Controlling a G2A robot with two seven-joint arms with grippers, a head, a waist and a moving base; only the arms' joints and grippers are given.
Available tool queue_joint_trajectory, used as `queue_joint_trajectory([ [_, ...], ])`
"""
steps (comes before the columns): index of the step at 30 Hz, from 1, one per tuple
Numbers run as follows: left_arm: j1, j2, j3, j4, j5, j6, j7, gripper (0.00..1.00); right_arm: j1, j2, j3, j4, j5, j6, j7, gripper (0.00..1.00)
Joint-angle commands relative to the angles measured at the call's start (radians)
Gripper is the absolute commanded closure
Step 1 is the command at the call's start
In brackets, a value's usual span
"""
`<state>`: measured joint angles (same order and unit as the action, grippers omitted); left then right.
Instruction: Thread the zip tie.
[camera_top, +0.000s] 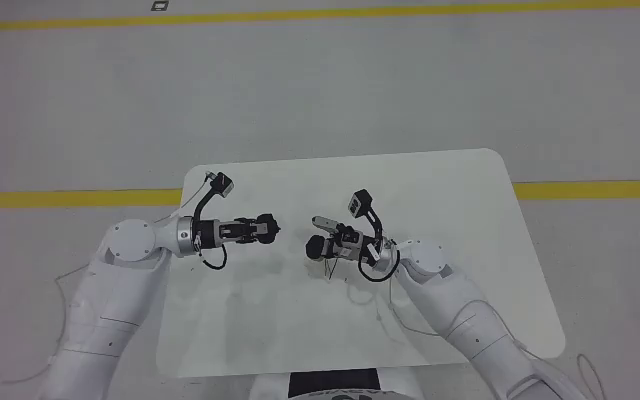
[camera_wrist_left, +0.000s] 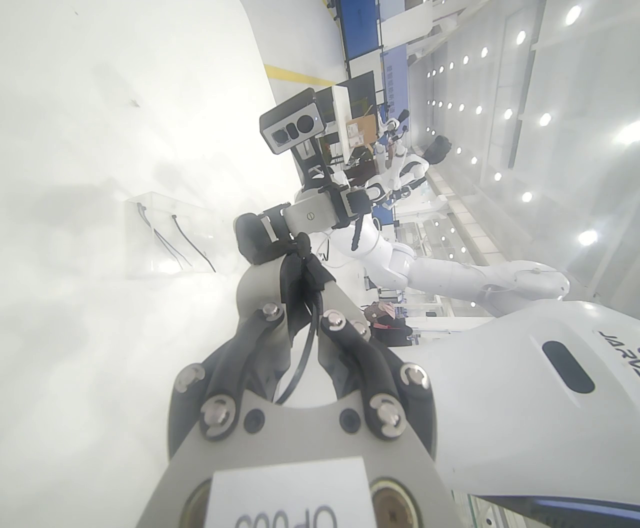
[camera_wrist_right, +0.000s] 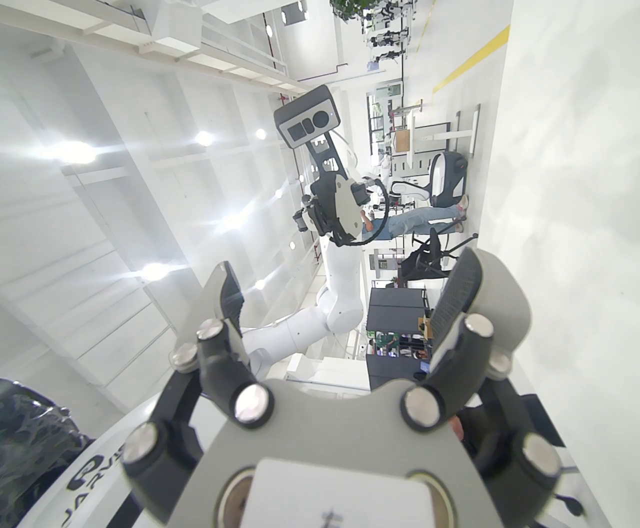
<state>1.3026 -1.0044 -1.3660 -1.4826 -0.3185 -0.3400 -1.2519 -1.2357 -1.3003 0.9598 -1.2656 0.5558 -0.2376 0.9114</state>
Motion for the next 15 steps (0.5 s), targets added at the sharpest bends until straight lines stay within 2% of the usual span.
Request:
queue_joint_trajectory([
  [1,0.0,0.0,0.0,0.0,0.0,0.0,0.0,1.0,0.0,0.0,0.0,0.0,0.0,0.0,0.0,0.0],
  [6,0.0,0.0,0.0,0.0,0.0,0.0,0.0,1.0,0.0,0.0,0.001,0.0,-0.004,0.003,-0.007,0.0],
  [8,0.0,0.0,0.0,0.0,0.0,0.0,0.0,1.0,-0.001,0.003,-0.004,-0.034,-0.079,0.048,-0.069,0.0],
  [10,0.0,0.0,0.0,0.0,0.0,0.0,0.0,1.0,-0.007,0.009,-0.006,-0.088,-0.179,0.131,-0.149,0.0],
  [15,0.0,0.0,0.0,0.0,0.0,0.0,0.0,1.0,-0.077,0.033,-0.007,-0.315,-0.429,0.403,-0.306,0.0],
])
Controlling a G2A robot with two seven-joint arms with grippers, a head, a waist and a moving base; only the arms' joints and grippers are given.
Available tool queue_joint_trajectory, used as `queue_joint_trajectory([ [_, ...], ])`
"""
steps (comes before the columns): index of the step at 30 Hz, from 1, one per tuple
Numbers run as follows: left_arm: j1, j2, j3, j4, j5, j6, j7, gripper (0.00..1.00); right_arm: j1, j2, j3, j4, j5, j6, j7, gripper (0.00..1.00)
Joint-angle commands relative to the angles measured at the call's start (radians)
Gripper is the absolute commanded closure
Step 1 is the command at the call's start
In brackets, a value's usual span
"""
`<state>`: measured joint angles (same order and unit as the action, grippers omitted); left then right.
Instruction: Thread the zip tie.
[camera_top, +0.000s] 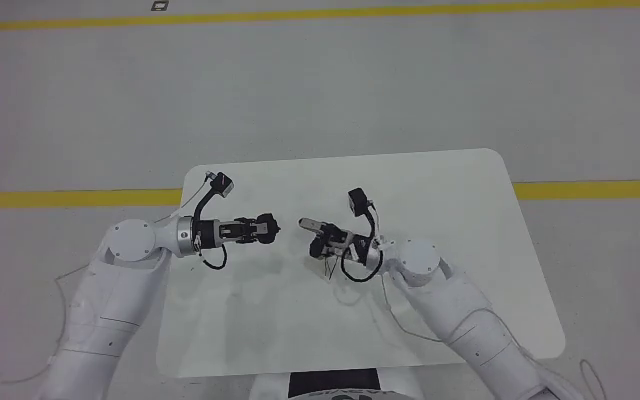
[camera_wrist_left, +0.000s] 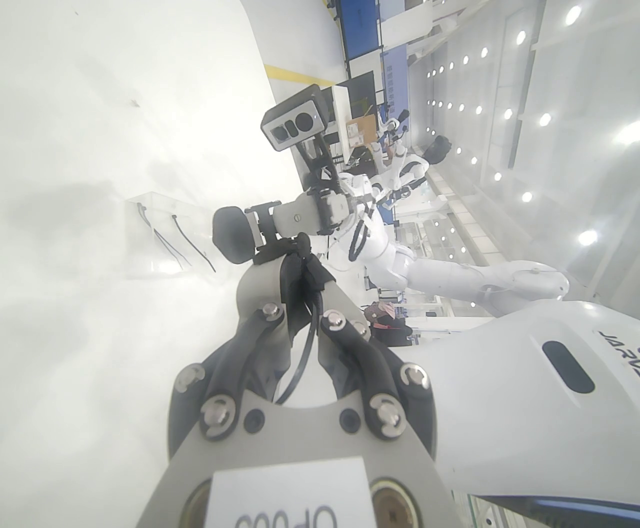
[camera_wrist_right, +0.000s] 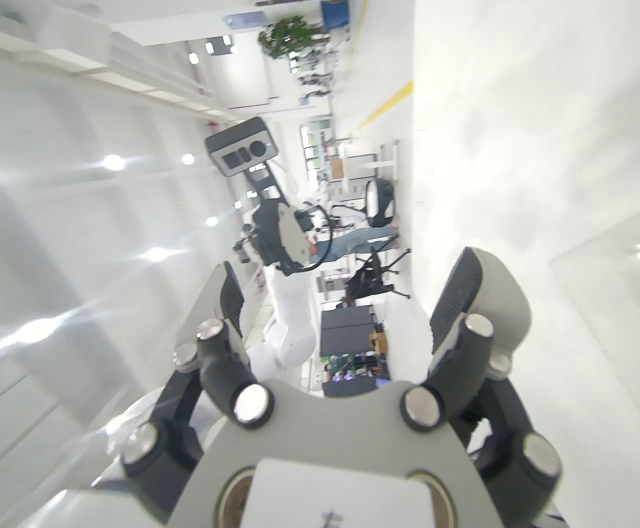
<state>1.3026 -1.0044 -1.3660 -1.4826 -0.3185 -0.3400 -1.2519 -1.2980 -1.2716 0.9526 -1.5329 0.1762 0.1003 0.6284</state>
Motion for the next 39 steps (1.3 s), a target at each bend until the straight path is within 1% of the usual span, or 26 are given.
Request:
queue_joint_trajectory([
  [1,0.0,0.0,0.0,0.0,0.0,0.0,0.0,1.0,-0.026,0.008,0.0,-0.087,-0.092,0.115,-0.039,0.0],
  [2,0.0,0.0,0.0,0.0,0.0,0.0,0.0,1.0,-0.042,0.013,-0.001,-0.137,-0.138,0.174,-0.056,0.0],
  [3,0.0,0.0,0.0,0.0,0.0,0.0,0.0,1.0,-0.053,0.016,-0.001,-0.168,-0.162,0.213,-0.065,0.0],
  [4,0.0,0.0,0.0,0.0,0.0,0.0,0.0,1.0,-0.061,0.019,-0.003,-0.195,-0.193,0.24,-0.067,0.0],
  [7,0.0,0.0,0.0,0.0,0.0,0.0,0.0,1.0,-0.091,0.027,-0.012,-0.226,-0.285,0.24,-0.07,0.0],
  [10,0.0,0.0,0.0,0.0,0.0,0.0,0.0,1.0,-0.103,0.028,-0.019,-0.225,-0.376,0.24,-0.062,0.0],
  [12,0.0,0.0,0.0,0.0,0.0,0.0,0.0,1.0,-0.102,0.024,-0.024,-0.22,-0.455,0.24,-0.055,0.0],
  [13,0.0,0.0,0.0,0.0,0.0,0.0,0.0,1.0,-0.106,0.019,-0.021,-0.229,-0.463,0.24,-0.061,0.0],
  [24,0.0,0.0,0.0,0.0,0.0,0.0,0.0,1.0,-0.107,0.019,-0.021,-0.228,-0.465,0.239,-0.066,0.0],
  [28,0.0,0.0,0.0,0.0,0.0,0.0,0.0,1.0,-0.098,0.02,-0.029,-0.225,-0.56,0.24,-0.082,0.0],
  [33,0.0,0.0,0.0,0.0,0.0,0.0,0.0,1.0,-0.064,0.012,-0.038,-0.24,-0.702,0.24,-0.009,0.0],
  [35,0.0,0.0,0.0,0.0,0.0,0.0,0.0,1.0,-0.047,0.004,-0.043,-0.233,-0.785,0.24,0.036,0.0],
  [37,0.0,0.0,0.0,0.0,0.0,0.0,0.0,1.0,-0.033,-0.012,-0.053,-0.228,-0.862,0.24,0.09,0.0],
  [39,0.0,0.0,0.0,0.0,0.0,0.0,0.0,1.0,-0.025,-0.03,-0.055,-0.221,-0.916,0.24,0.133,0.0],
])
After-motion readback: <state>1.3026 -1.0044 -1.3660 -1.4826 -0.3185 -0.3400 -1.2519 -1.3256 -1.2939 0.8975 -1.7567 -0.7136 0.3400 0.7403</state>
